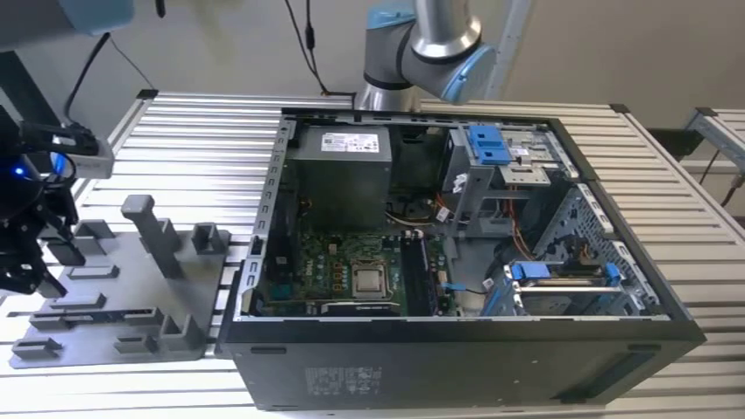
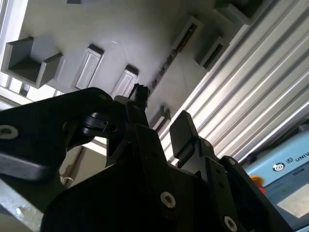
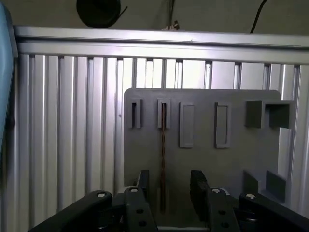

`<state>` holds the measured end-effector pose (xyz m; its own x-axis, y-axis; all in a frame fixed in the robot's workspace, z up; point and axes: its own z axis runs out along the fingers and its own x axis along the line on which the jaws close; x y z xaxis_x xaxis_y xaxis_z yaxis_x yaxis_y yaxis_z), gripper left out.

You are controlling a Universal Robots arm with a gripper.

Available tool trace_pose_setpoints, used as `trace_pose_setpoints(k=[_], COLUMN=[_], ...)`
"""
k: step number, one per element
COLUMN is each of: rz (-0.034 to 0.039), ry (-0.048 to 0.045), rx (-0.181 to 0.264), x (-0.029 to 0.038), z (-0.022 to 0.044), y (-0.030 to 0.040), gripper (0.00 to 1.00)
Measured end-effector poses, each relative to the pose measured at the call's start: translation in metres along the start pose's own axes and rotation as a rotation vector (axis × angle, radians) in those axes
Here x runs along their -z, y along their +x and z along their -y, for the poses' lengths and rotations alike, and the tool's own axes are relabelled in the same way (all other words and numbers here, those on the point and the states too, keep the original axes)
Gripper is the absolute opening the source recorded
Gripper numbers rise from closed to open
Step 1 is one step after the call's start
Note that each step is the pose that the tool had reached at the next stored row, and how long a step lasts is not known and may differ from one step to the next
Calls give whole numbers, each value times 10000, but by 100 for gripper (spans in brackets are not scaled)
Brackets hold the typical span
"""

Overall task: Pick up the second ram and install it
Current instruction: 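Pick up the second ram and move it above second insertion slot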

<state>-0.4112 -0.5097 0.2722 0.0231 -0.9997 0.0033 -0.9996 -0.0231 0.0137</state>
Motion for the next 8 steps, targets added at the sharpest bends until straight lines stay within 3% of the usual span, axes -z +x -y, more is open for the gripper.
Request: trace_pose_setpoints(k=[3,8], rz=[0,3], ry=[23,151], rx=[76,284], x=[-49,-119], z=[-5,-36], y=[0,-1], gripper=[48,48])
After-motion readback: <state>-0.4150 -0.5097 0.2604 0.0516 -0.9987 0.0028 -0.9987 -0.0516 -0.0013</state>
